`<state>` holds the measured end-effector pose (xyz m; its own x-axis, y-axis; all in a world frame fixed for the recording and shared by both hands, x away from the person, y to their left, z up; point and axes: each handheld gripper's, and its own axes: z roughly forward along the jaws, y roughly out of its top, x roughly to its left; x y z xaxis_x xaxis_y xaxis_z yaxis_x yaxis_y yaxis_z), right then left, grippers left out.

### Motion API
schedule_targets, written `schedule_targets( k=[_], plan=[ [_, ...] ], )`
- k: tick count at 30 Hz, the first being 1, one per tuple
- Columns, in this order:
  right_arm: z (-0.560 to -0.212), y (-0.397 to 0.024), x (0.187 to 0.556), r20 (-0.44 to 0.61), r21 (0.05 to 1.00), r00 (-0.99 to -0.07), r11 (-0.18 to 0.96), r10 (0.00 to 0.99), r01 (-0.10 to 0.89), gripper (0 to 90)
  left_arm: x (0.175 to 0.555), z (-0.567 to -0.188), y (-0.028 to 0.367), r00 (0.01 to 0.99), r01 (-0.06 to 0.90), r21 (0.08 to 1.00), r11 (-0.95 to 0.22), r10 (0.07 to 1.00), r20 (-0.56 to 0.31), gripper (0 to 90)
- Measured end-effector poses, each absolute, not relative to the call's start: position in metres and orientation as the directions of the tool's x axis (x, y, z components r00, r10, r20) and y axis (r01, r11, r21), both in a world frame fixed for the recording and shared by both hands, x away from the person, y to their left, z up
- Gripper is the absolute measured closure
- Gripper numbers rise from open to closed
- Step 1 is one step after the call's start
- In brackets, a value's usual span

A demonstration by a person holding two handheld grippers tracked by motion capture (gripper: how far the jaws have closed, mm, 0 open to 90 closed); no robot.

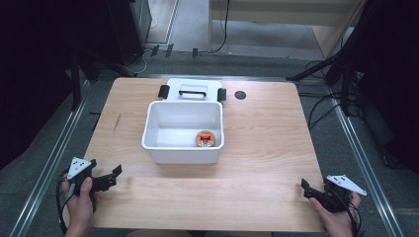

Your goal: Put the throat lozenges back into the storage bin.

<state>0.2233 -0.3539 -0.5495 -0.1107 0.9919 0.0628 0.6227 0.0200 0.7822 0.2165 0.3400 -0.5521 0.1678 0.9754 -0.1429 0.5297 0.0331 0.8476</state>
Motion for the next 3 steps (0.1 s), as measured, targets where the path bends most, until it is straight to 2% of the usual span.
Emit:
schedule_targets(
  k=[3],
  plan=[
    [-0.5495,-0.3541,0.2236,0.065,0.781,-0.112,0.019,0.992,0.624,17.8,0.2171,-0.5521,0.3397,0.169,0.53,0.848,0.03,0.976,-0.14,0.0]
  ],
)
